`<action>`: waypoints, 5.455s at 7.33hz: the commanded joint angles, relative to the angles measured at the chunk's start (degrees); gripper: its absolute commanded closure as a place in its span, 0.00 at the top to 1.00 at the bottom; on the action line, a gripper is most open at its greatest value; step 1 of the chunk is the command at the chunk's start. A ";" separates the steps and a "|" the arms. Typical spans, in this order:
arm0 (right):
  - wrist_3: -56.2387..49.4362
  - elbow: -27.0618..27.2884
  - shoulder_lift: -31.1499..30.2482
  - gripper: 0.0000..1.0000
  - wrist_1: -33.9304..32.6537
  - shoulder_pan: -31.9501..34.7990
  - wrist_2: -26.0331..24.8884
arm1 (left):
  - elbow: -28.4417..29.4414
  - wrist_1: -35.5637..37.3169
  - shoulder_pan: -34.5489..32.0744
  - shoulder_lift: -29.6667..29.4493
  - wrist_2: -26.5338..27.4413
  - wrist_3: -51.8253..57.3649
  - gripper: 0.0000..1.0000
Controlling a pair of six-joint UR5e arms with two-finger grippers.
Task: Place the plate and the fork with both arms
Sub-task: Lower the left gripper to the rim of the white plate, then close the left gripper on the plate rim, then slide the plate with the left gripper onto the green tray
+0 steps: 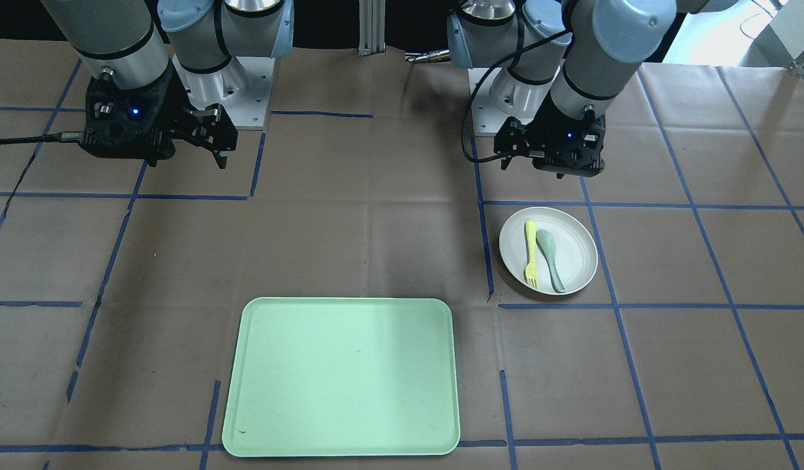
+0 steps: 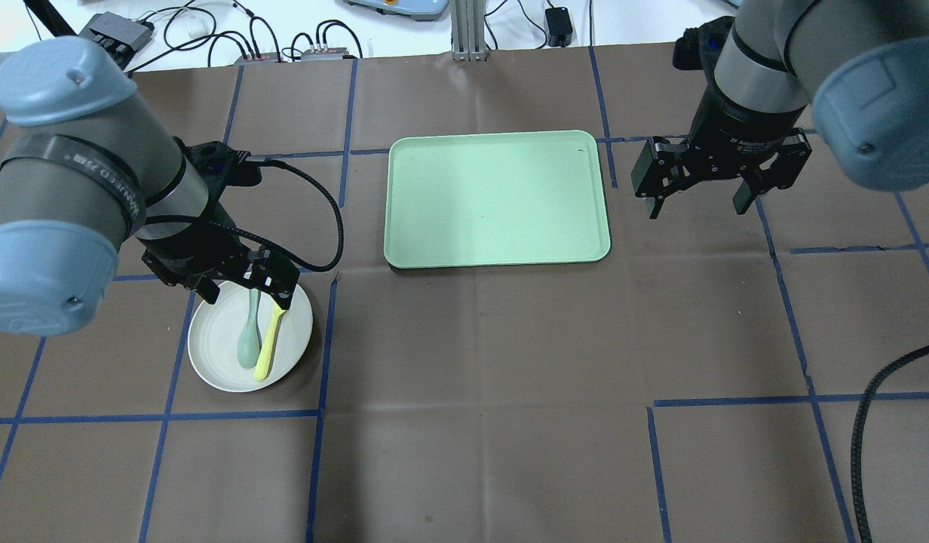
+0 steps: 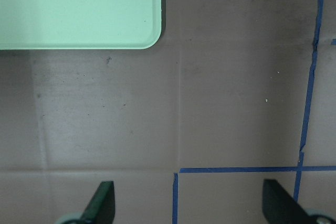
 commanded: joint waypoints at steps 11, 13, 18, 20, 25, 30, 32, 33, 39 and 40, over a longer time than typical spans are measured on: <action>0.00 0.09 0.00 1.00 0.07 0.00 0.00 | -10.67 26.08 22.74 -18.53 2.31 10.90 0.93; 0.00 0.09 0.00 1.00 0.07 0.00 0.00 | -10.67 25.99 22.74 -19.50 1.52 10.81 0.84; 0.00 0.09 0.00 1.00 0.07 0.00 0.00 | -10.76 25.20 22.83 -19.59 -1.73 10.72 0.45; 0.00 0.00 0.00 1.00 0.07 0.00 0.00 | -10.76 24.94 23.35 -19.59 -2.44 10.81 0.29; 0.00 0.09 0.00 1.00 0.07 0.00 0.00 | -9.97 19.00 22.83 -18.11 -8.63 7.41 0.01; 0.00 0.09 0.00 1.00 0.07 0.00 0.00 | -5.67 18.61 11.35 -18.88 -21.23 -6.55 0.00; 0.00 0.09 0.00 1.00 0.07 0.00 0.00 | 3.52 18.35 4.14 -23.51 -21.42 -8.60 0.00; 0.00 0.09 0.00 1.00 0.07 0.00 0.00 | 9.49 18.17 0.89 -28.94 -21.86 -10.09 0.00; 0.00 0.09 0.00 1.00 0.07 0.00 0.00 | 32.11 17.91 -9.42 -46.64 -21.43 -15.20 0.04; 0.00 0.00 0.00 1.00 0.07 0.00 0.00 | 33.00 17.99 -9.78 -48.05 -21.60 -15.29 0.05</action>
